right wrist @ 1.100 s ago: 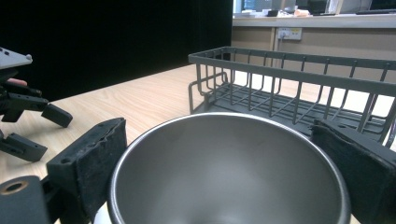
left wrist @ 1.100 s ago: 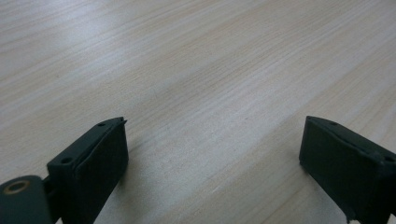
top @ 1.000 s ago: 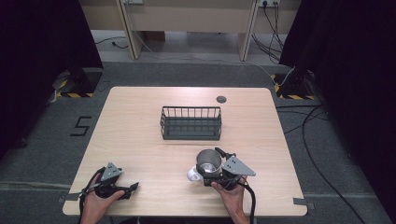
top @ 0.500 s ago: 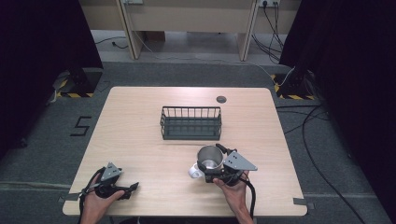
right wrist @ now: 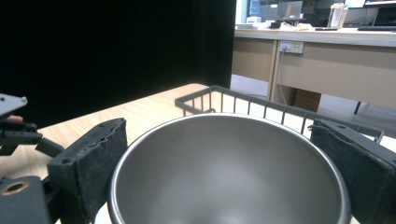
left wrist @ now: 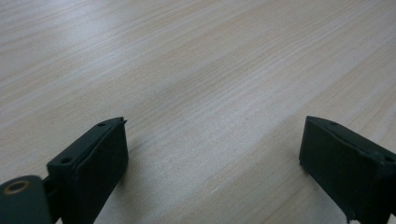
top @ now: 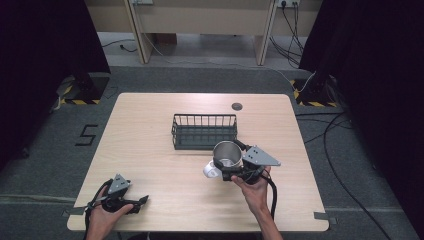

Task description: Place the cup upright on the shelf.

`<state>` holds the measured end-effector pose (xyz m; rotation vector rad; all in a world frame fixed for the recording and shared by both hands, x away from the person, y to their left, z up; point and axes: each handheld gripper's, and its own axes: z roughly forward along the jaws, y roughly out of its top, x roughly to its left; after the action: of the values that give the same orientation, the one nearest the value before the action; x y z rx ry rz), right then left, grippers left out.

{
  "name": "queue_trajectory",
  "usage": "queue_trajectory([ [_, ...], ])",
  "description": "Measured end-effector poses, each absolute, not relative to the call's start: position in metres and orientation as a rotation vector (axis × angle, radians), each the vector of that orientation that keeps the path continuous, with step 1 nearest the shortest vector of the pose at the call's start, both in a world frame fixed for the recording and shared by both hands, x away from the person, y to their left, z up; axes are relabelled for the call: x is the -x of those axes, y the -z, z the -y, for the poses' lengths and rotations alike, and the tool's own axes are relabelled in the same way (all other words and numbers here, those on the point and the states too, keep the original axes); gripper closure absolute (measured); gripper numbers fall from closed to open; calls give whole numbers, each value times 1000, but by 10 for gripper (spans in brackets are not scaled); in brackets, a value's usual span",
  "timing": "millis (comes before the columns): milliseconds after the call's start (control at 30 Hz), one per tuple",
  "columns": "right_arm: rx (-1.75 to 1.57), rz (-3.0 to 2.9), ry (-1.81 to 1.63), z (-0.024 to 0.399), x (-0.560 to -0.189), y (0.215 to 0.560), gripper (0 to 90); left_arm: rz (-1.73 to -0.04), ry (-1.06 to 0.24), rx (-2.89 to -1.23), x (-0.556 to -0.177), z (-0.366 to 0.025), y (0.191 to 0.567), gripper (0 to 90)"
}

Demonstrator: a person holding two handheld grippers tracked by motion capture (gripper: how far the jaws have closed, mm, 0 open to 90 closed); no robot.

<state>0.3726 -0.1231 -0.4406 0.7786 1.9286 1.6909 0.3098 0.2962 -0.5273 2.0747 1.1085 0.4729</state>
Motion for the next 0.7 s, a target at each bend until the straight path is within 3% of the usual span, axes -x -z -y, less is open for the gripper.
queue_trajectory([
  [700, -765, -1945, -1689, 113, -404, 397, 65, -1109, -472, -2075, -310, -296, 527, 73],
])
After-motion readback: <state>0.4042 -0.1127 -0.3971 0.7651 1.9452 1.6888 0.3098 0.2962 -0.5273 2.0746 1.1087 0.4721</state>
